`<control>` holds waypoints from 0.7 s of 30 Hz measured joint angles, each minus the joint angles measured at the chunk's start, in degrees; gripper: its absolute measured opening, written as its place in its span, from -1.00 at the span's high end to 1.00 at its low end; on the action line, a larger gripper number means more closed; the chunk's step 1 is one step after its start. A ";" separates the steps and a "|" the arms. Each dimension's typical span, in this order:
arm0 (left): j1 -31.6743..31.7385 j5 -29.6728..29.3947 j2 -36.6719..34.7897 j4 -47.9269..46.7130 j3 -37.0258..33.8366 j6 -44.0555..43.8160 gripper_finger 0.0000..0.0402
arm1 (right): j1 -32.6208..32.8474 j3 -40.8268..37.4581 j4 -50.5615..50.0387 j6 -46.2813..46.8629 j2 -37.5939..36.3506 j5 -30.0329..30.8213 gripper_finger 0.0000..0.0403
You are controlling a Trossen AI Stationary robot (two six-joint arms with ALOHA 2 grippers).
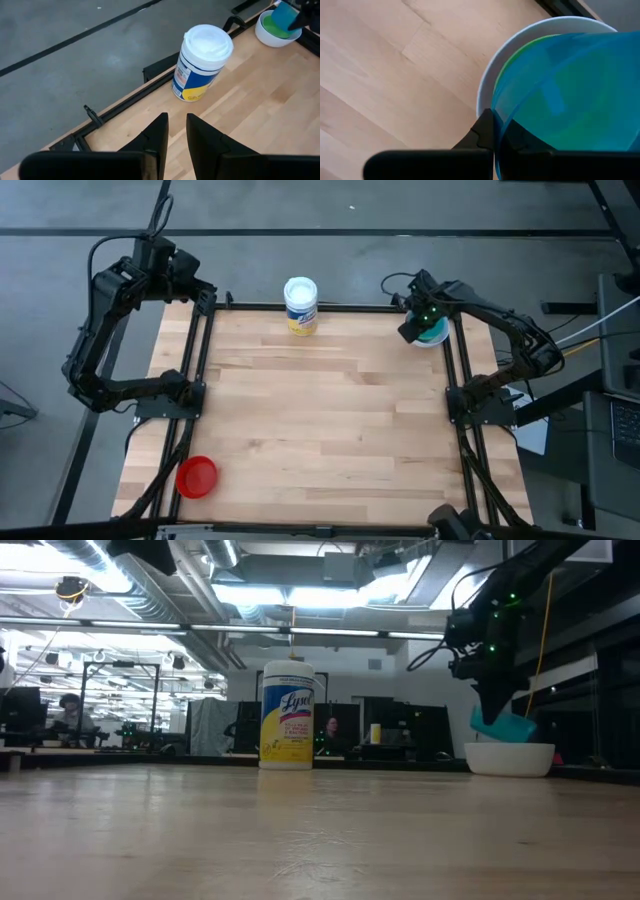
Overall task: Nest bowls inside each other
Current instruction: Stack the light blue bowl on top of the green bowl
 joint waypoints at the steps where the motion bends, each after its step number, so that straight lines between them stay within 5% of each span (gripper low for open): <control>1: 0.00 0.01 0.00 0.00 0.00 -0.01 0.69 | -0.33 0.00 0.01 -0.05 0.00 0.01 1.00; 21: 0.00 0.10 -0.22 -0.11 0.00 -0.95 0.69 | -3.48 0.00 -0.01 -2.97 0.09 -0.02 1.00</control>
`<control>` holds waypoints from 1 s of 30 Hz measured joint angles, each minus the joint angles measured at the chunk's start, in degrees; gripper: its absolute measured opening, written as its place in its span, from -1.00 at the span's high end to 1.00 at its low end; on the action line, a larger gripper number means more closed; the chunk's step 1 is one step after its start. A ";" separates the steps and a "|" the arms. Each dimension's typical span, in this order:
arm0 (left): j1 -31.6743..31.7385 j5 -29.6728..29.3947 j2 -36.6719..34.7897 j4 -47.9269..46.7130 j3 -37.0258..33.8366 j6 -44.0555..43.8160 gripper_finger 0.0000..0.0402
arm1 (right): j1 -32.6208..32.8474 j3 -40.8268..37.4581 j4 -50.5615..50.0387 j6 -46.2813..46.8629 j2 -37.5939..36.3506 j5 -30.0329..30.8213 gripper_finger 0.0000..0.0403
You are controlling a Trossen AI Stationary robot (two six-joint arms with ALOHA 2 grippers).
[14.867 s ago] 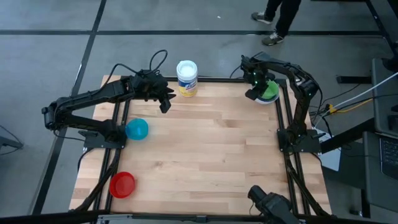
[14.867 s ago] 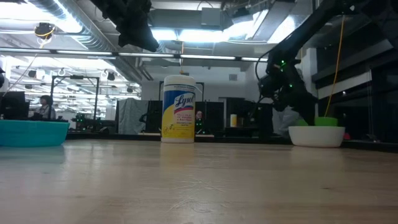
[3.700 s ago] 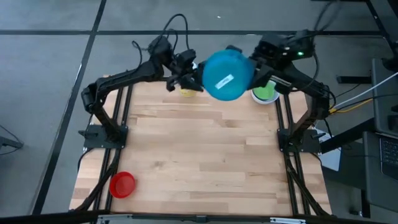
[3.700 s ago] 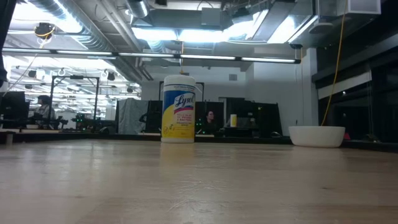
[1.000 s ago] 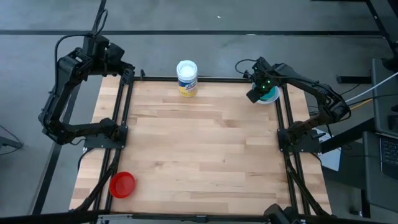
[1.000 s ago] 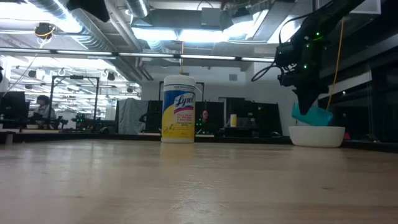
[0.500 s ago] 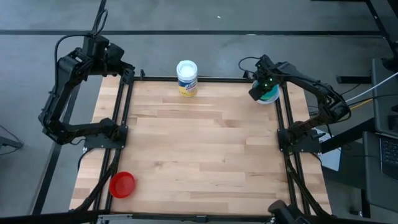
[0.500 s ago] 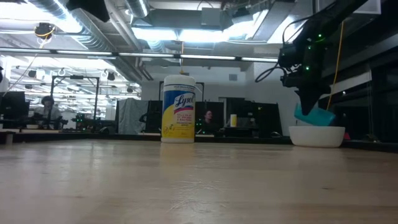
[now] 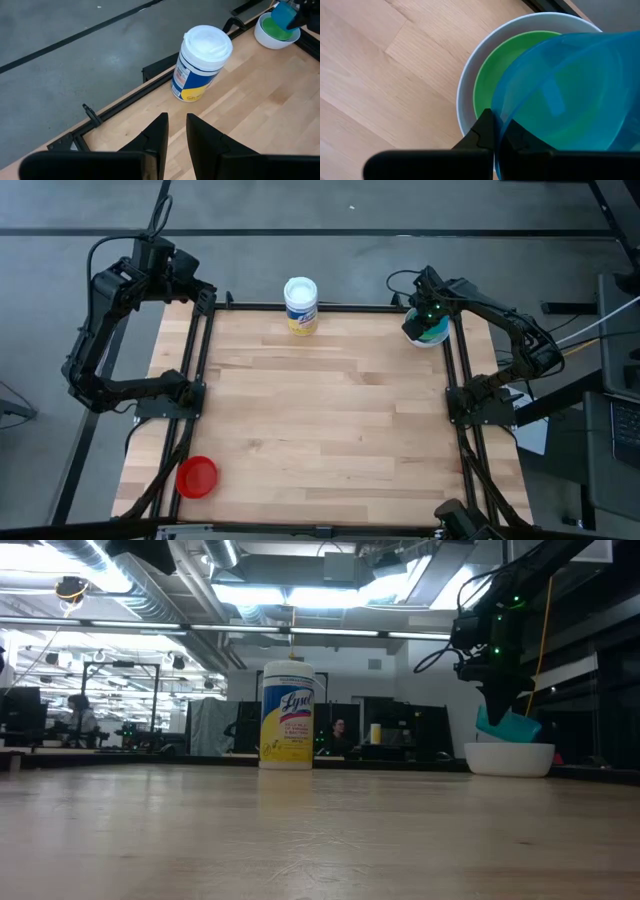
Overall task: Nest bowls inside each other
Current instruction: Stack the light blue bowl on top of the green bowl
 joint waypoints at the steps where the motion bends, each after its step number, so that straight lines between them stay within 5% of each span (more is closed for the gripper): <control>1: 0.00 0.00 0.00 0.02 0.00 0.00 0.69 | 0.00 0.00 0.00 -0.02 0.00 -0.02 1.00; 22: 0.00 0.00 -0.02 0.02 0.00 -0.11 0.69 | -0.02 0.00 0.92 -1.68 1.75 -1.60 0.97; 30: 0.00 0.00 -0.04 0.02 0.00 0.00 0.69 | -0.02 0.00 1.92 -1.71 1.75 -2.99 0.51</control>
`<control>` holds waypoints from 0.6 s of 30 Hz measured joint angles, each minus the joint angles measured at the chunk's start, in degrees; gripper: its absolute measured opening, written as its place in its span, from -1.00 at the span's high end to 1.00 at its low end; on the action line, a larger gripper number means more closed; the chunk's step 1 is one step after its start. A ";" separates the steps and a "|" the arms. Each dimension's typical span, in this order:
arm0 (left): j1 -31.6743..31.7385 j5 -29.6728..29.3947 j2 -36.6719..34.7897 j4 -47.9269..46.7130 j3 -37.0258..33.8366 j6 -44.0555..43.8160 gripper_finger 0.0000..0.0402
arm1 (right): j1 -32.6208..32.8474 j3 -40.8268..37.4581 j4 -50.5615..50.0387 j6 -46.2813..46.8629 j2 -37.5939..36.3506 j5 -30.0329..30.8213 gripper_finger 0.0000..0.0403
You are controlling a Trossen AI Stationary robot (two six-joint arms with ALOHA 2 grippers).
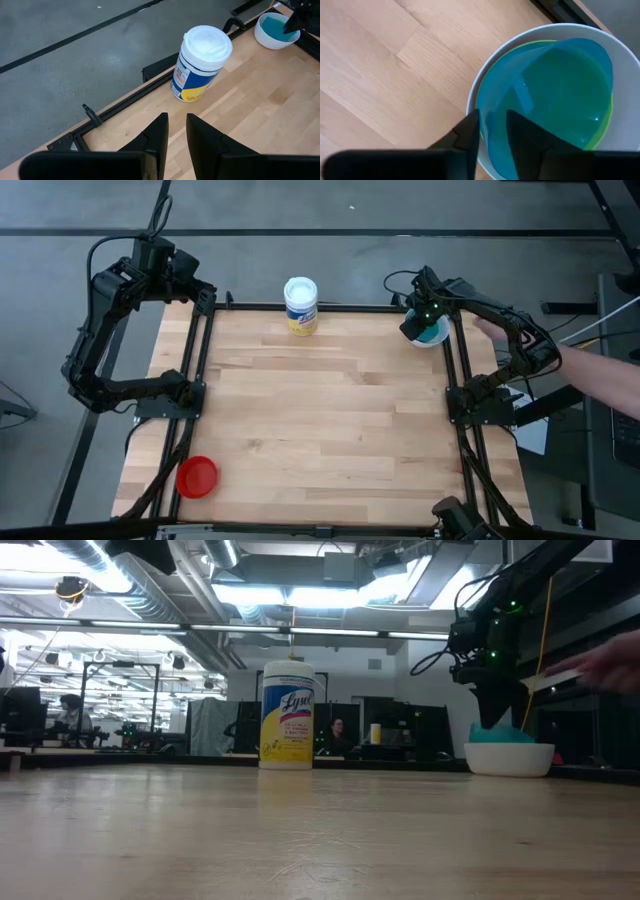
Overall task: Nest bowls inside each other
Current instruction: Stack the light blue bowl on top of the green bowl
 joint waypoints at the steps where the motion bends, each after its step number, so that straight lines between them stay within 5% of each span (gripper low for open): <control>1: 0.00 0.00 0.00 0.00 0.00 0.00 0.69 | 0.00 0.00 0.02 0.00 0.00 -0.02 0.46; 14: 0.00 0.37 0.00 0.45 0.00 -0.01 0.69 | 0.00 0.00 0.44 0.58 0.00 -0.05 0.28; 18: 0.00 1.05 0.00 0.57 0.00 -0.46 0.69 | 0.13 0.00 0.96 1.98 0.00 -9.15 0.34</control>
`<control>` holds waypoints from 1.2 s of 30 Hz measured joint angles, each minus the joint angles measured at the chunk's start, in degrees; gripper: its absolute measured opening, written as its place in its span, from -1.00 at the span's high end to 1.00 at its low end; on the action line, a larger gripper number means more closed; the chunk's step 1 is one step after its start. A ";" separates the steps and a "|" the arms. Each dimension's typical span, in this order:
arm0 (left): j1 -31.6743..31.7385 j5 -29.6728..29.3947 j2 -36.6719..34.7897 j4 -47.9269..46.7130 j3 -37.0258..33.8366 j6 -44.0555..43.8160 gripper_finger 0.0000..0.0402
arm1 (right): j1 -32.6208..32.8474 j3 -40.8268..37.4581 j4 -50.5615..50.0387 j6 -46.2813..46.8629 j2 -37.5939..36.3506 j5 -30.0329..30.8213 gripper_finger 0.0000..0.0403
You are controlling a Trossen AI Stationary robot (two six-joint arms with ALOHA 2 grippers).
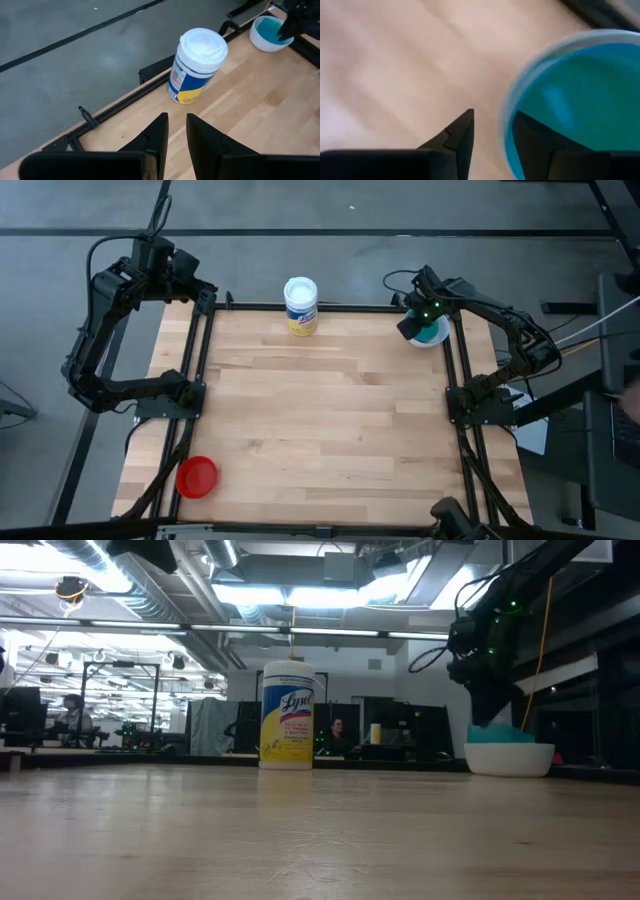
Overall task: Nest bowls inside each other
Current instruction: Stack the light blue bowl on top of the green bowl
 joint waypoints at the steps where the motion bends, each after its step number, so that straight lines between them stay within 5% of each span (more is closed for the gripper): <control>1: -0.02 0.24 -0.01 0.31 0.00 -0.02 0.69 | 0.26 0.00 1.07 0.01 -0.01 -3.30 0.36; 5: -0.02 0.25 -0.07 1.79 0.00 -0.11 0.69 | 2.47 0.00 8.92 1.10 -1.00 -6.94 0.43; 15: 0.00 0.46 -0.07 2.60 0.00 -0.69 0.69 | 0.60 3.21 10.56 0.78 -1.92 -2.93 0.55; 20: 0.00 1.81 -0.04 4.36 0.00 -0.57 0.69 | 0.36 3.21 9.53 1.90 -2.79 -10.79 0.50; 30: 0.00 3.14 1.77 4.47 -0.02 -0.20 0.67 | 7.48 3.21 7.94 5.11 -5.41 -9.60 0.31; 36: 0.00 3.48 2.57 4.30 -0.04 -0.26 0.62 | 16.36 3.21 8.43 9.28 -7.05 -13.78 0.36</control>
